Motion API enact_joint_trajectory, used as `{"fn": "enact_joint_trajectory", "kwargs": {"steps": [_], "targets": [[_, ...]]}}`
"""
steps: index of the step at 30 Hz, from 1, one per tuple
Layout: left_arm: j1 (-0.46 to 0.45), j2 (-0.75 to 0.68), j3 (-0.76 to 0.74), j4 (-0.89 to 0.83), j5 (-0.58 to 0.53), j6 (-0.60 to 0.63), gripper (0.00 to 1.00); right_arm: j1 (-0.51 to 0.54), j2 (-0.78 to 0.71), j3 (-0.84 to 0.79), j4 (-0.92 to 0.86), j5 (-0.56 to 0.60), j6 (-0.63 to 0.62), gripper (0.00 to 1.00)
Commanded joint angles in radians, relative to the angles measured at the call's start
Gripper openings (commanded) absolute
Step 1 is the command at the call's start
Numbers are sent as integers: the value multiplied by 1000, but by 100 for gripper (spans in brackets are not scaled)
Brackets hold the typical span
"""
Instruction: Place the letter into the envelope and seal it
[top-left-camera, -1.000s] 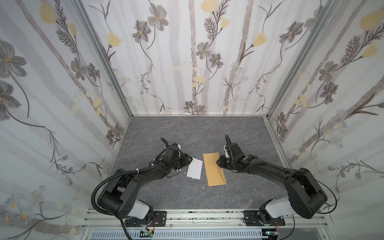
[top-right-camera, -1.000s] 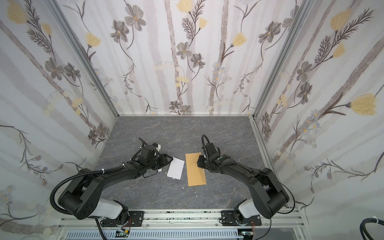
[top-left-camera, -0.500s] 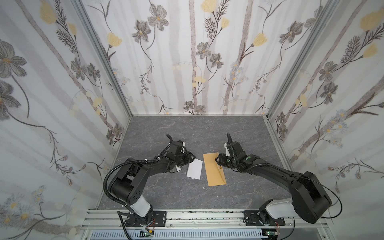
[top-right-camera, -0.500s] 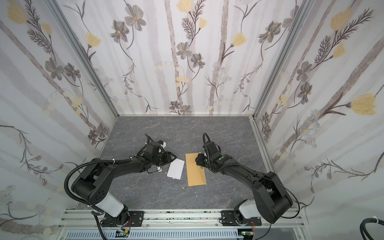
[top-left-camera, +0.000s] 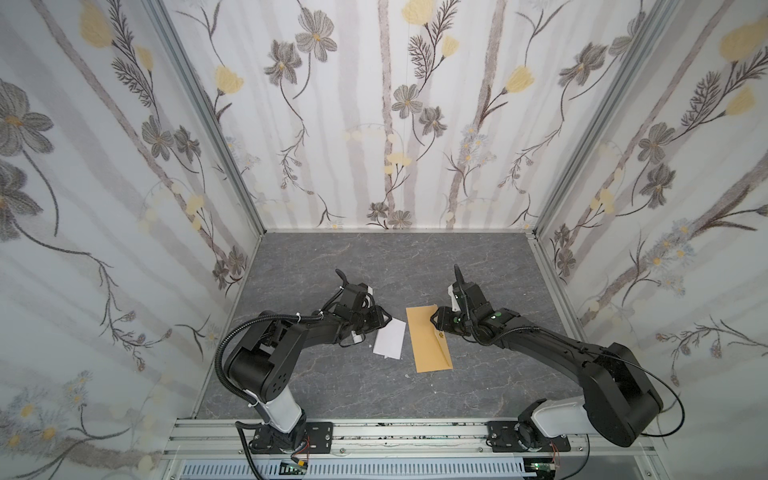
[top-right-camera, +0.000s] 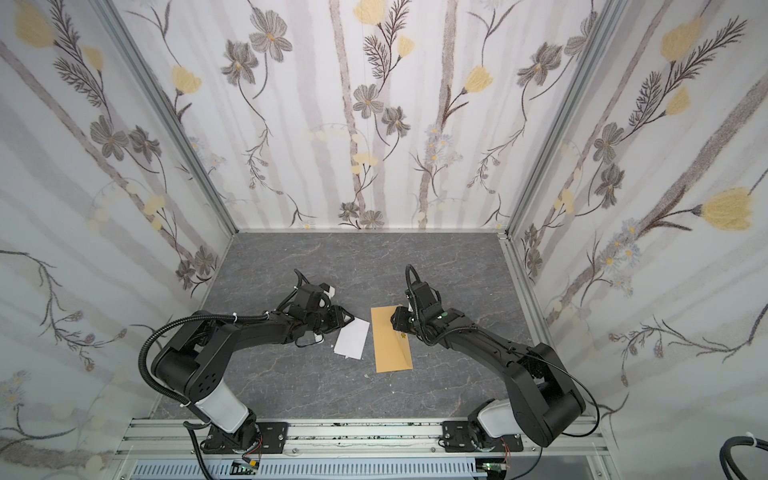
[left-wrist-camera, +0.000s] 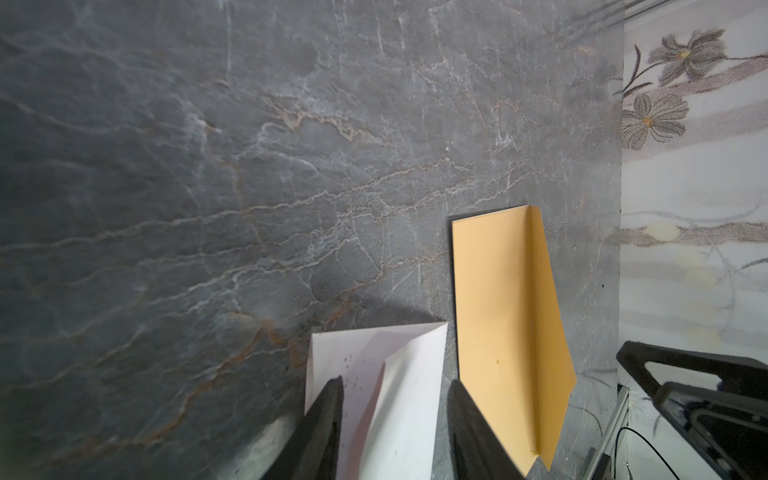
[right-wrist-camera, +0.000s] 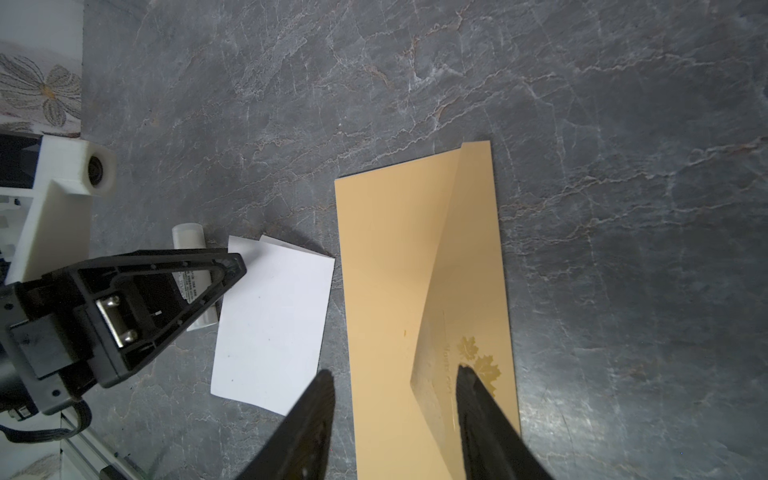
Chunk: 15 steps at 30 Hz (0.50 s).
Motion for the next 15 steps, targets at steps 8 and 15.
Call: {"fn": "enact_joint_trajectory", "kwargs": {"steps": [8,15], "targets": [[2,24,11,50,30,2,0,-3,17,23,24,-21,-20,49],[18,-77,3,51,40,-12,0,3,-14,-6,168,-173,-42,56]]}}
